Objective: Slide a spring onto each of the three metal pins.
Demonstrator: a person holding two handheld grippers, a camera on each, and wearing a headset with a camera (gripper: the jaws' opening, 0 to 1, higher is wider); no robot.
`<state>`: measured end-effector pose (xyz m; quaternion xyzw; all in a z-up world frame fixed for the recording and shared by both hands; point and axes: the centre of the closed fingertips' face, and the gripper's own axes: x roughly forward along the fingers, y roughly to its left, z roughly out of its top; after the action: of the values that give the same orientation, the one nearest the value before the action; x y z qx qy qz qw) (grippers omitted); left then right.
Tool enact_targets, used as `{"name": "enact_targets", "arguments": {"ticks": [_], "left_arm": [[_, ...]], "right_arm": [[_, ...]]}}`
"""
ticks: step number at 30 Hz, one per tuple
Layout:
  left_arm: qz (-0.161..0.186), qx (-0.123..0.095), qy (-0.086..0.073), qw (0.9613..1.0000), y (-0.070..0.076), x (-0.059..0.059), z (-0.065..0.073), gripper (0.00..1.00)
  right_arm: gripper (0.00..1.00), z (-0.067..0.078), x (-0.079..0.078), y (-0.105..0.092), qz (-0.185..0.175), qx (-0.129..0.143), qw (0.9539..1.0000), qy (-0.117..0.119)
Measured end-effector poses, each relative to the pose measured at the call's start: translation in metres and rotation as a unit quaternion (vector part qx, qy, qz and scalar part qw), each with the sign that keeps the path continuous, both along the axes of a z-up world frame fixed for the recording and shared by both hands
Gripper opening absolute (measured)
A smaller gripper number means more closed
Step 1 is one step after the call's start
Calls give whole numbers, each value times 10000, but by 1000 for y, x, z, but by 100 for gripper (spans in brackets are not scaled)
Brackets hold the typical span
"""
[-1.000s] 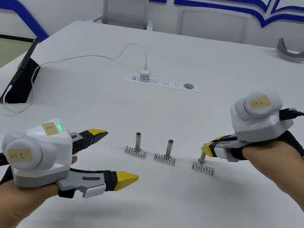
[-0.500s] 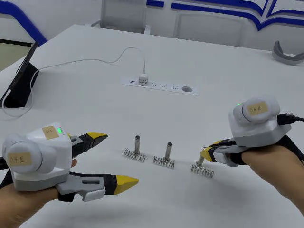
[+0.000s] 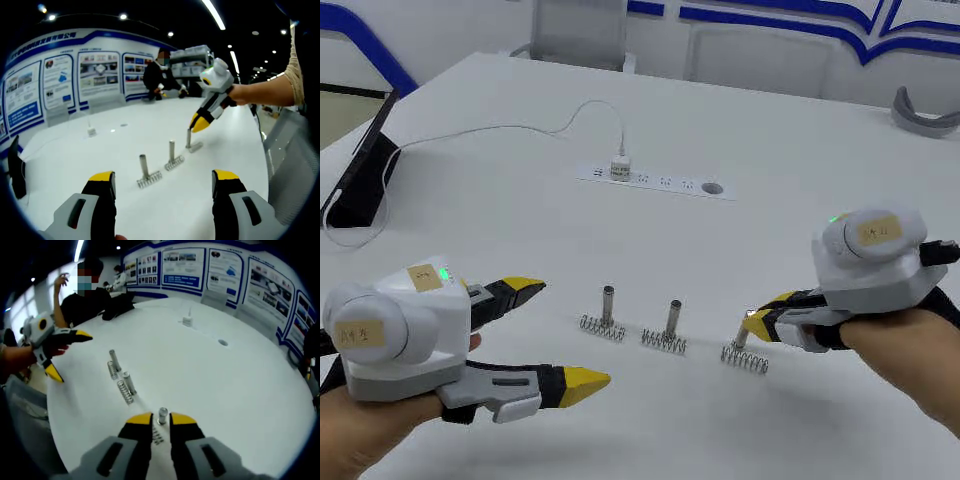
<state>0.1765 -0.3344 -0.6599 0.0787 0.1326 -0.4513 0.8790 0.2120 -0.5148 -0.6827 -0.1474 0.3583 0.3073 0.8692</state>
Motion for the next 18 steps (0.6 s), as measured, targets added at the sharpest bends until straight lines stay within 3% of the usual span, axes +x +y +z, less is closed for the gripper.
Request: {"name": "enact_targets", "arguments": {"ticks": [4,11,18], "left_arm": [[5,5,0,10000,0,0,0,80],[-8,9,-2,10000,0,0,0,80],[-5,25,10,10000,1,-1,-1,80]], "right_arm": [[14,-4,-7,0,97,-42,9999,34],[15,-25,-17,-6,234,-113,9993,278],[17,-38,-24,-7,636,-296,9966,425]]}}
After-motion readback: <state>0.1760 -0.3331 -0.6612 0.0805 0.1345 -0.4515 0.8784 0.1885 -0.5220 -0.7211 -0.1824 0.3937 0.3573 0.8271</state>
